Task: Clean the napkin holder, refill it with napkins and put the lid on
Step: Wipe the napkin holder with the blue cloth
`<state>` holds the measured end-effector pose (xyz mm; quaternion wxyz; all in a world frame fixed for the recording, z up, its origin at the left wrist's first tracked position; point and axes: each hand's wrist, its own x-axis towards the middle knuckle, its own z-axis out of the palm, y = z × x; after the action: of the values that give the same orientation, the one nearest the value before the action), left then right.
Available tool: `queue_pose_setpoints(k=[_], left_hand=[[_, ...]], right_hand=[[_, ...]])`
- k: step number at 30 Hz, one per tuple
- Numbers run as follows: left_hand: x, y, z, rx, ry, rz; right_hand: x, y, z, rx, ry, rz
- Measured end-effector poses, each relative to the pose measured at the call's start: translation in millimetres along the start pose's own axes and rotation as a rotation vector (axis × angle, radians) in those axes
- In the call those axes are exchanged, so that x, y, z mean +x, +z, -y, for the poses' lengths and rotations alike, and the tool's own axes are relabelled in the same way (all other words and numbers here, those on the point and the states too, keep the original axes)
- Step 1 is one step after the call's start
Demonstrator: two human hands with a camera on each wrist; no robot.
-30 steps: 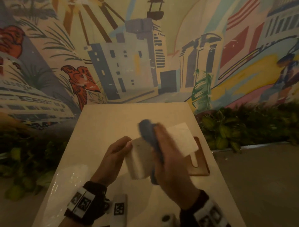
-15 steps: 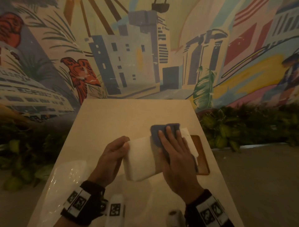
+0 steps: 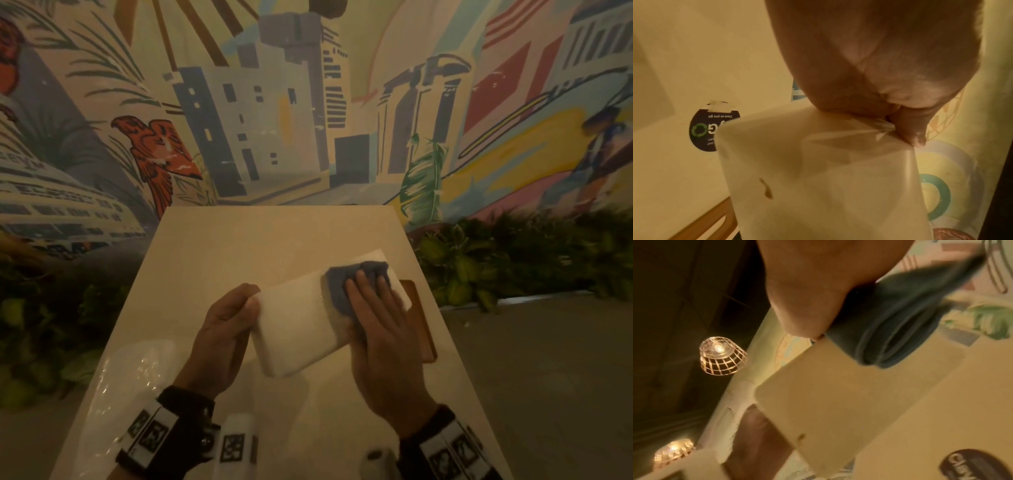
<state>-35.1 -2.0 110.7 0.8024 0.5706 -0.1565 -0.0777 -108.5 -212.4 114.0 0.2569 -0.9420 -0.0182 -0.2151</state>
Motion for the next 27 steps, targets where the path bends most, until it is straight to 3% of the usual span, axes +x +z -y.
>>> queue_pose_setpoints(k=[4,7,9,12,15,17,20,23,27], left_hand=[[1.1,1.1,1.4,-0.044,0.002,0.0],[-2.8,-6.7,1.5,-0.036,-0.005,0.004],[-6.0,-12.0,0.3,-0.025,-0.014,-0.013],[-9.0,-14.7,-1.0,-0.047,-0.022,-0.009],[-9.2,-9.7,1.8,-0.049,-0.02,0.004],[-7.4,-4.9,4.1,-0.029,-0.014,0.006],[-6.4,-3.8,6.9,-0.019,-0.002,-0.001],[-8.6,-11.0,6.0,-0.058,-0.014,-0.023],[-11.9,-12.1,3.6,-0.059,-0.036,-0.011]], right_hand=[[-20.5,10.5,46.5,-0.016,-0.203,0.099],[-30.2,5.2,29.5,-0.011,-0.364,0.165],[-26.5,0.3,-1.0,-0.004,-0.284,0.131],[-8.7,-6.4,-39.0,0.062,-0.023,0.061],[11.6,-6.5,-32.0,0.028,0.12,0.02],[11.3,-1.1,-3.2,-0.049,0.081,0.02],[-14.8,10.6,33.0,-0.008,-0.119,0.114],[-35.6,9.9,13.9,0.017,-0.236,0.13],[-17.8,0.1,-35.3,0.076,0.049,-0.015]])
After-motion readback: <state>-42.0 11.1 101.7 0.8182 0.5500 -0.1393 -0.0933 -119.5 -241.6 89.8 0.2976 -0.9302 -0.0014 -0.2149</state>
